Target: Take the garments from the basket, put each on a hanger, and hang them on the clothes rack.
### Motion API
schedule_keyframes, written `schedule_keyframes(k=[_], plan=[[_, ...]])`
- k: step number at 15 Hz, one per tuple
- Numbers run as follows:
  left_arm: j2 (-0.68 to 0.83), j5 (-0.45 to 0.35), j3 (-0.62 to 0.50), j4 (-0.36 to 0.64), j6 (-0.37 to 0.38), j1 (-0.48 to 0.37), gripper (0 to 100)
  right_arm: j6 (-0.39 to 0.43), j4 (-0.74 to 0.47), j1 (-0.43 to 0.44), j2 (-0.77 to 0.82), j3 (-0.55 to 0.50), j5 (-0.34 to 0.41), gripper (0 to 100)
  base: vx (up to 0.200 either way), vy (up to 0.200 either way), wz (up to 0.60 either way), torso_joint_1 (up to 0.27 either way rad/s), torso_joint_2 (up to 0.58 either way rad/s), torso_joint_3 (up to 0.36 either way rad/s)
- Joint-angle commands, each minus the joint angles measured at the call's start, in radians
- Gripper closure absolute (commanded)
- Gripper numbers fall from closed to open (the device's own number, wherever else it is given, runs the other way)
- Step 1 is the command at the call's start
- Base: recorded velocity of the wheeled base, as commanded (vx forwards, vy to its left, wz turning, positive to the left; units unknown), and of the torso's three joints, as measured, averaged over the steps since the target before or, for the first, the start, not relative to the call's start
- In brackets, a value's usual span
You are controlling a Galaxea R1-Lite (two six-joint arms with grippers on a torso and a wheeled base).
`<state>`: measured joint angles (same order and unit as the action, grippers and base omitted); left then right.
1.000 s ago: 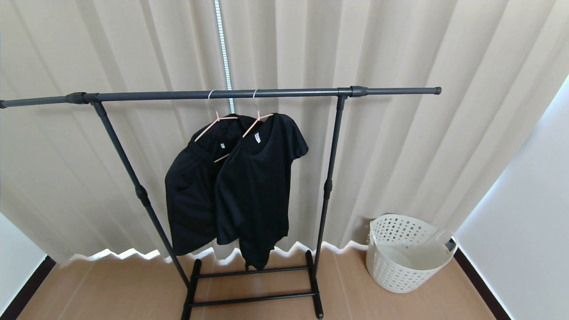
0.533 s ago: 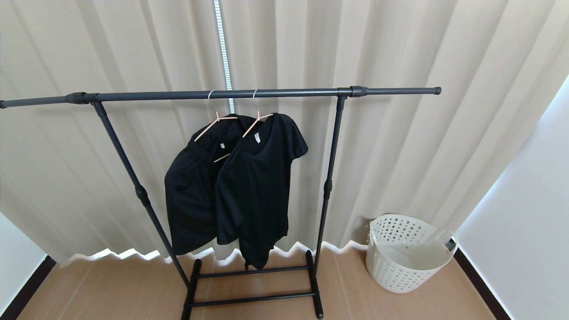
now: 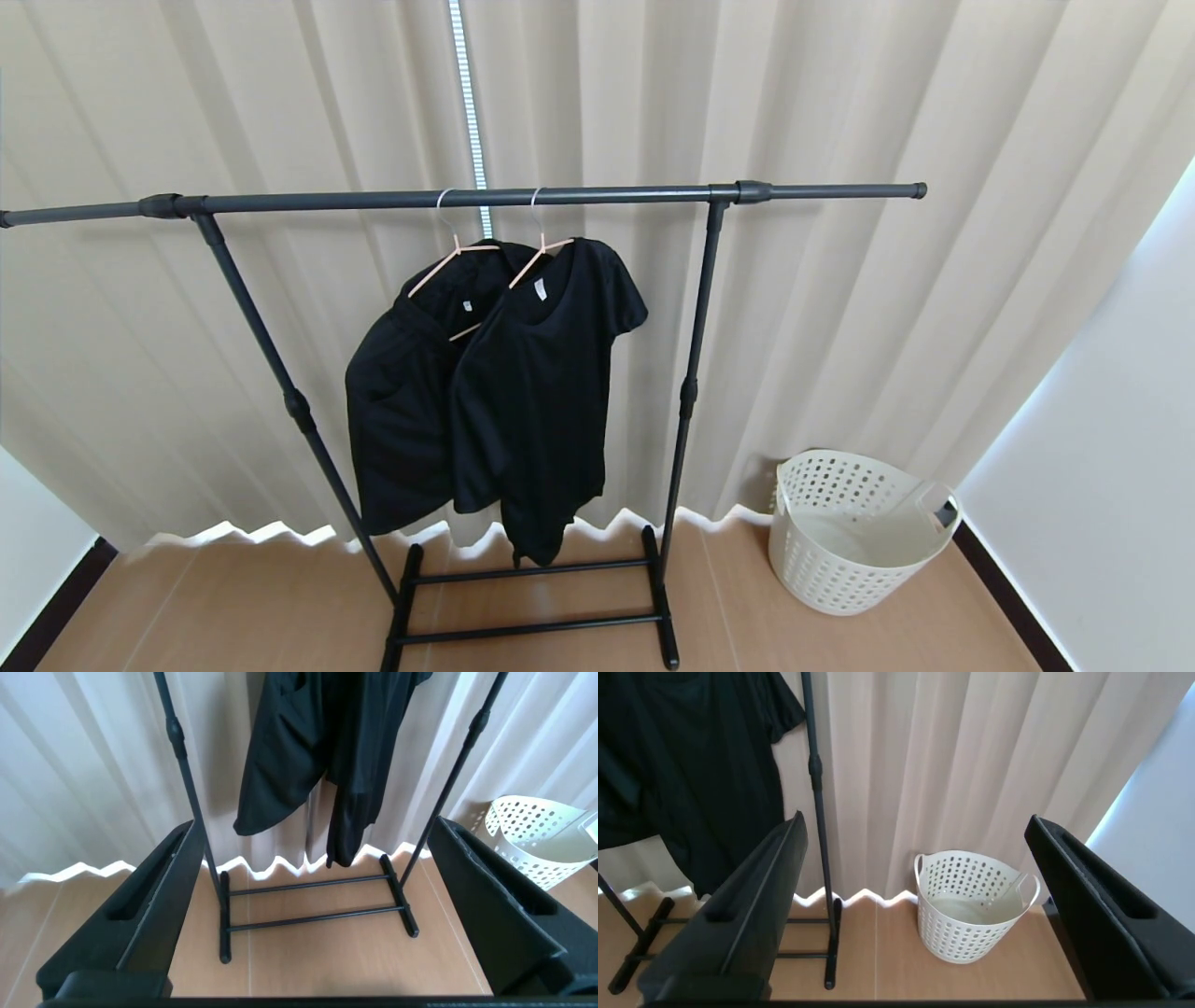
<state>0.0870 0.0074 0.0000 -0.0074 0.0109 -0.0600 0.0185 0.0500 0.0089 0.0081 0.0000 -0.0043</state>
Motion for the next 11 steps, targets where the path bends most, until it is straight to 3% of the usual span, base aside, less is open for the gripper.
schedule_keyframes(k=[1,11], plan=[[0.005,0.000,0.000,0.000,0.000,0.000,0,0.000,0.001,0.000,0.003,0.000,0.000,0,0.000,0.000,0.00,0.000,0.00,0.000],[0.005,0.000,0.000,0.000,0.000,0.000,0,0.014,-0.001,0.000,0.003,0.000,0.003,0,0.000,0.000,0.00,0.000,0.00,0.000]])
